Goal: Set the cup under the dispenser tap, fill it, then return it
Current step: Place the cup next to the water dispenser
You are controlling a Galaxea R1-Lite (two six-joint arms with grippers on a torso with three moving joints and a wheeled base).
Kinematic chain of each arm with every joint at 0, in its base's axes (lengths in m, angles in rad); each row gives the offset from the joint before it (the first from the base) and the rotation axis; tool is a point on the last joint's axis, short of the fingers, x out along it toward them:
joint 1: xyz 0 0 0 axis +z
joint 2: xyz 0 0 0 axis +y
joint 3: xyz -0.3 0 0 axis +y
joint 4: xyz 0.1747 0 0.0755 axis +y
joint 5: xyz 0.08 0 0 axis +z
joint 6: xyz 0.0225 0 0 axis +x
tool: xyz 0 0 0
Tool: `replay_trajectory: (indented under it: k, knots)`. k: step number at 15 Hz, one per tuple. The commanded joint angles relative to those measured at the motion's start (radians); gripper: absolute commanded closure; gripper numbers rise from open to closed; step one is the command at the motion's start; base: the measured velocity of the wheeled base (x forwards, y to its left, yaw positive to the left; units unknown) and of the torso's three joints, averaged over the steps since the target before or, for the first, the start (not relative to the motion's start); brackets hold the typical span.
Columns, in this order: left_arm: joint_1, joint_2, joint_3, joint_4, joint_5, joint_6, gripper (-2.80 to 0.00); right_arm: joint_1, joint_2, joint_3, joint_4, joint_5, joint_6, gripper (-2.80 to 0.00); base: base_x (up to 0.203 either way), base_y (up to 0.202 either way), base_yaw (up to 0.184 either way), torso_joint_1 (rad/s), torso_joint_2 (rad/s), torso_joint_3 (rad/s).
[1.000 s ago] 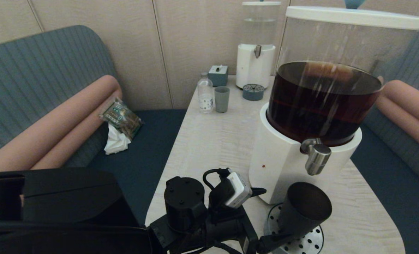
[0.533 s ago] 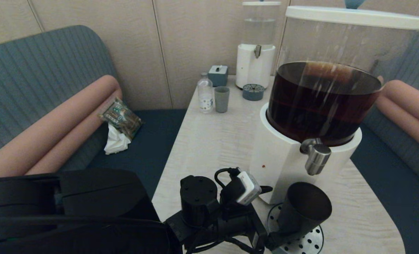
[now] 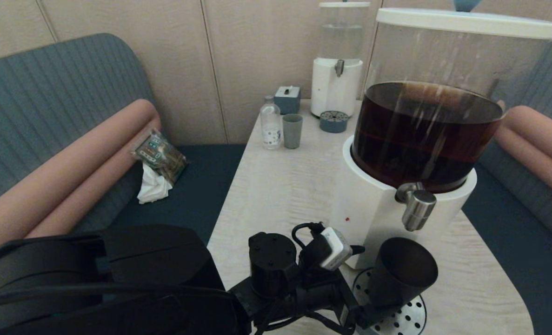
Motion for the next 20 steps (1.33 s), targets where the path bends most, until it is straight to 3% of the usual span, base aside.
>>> replay_trajectory:
  k: [1,20]
  knots:
    - [-0.004,0.011,-0.015,-0.002,-0.001,0.004,-2.80,0.000,0.002,0.000,0.000,0.000,0.000,0.00,0.000,0.000,0.000,0.000,0.00,0.000]
    - [-0.027,0.057,-0.138,0.073,-0.001,-0.007,-2.80,0.000,0.002,0.000,0.000,0.000,0.000,0.00,0.000,0.000,0.000,0.000,0.00,0.000]
